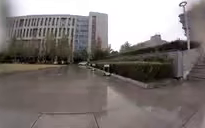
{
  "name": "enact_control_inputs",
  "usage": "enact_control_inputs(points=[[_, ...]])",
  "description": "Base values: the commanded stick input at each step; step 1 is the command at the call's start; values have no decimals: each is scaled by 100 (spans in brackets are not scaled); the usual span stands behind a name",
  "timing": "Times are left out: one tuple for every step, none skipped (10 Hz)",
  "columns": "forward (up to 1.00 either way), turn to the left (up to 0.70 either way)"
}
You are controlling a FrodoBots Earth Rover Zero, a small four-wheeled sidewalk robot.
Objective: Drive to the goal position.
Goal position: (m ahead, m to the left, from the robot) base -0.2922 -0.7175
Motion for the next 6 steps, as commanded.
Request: enact_control_inputs(points=[[70, 27], [70, 27], [70, 27], [70, 27], [70, 27], [70, 27]])
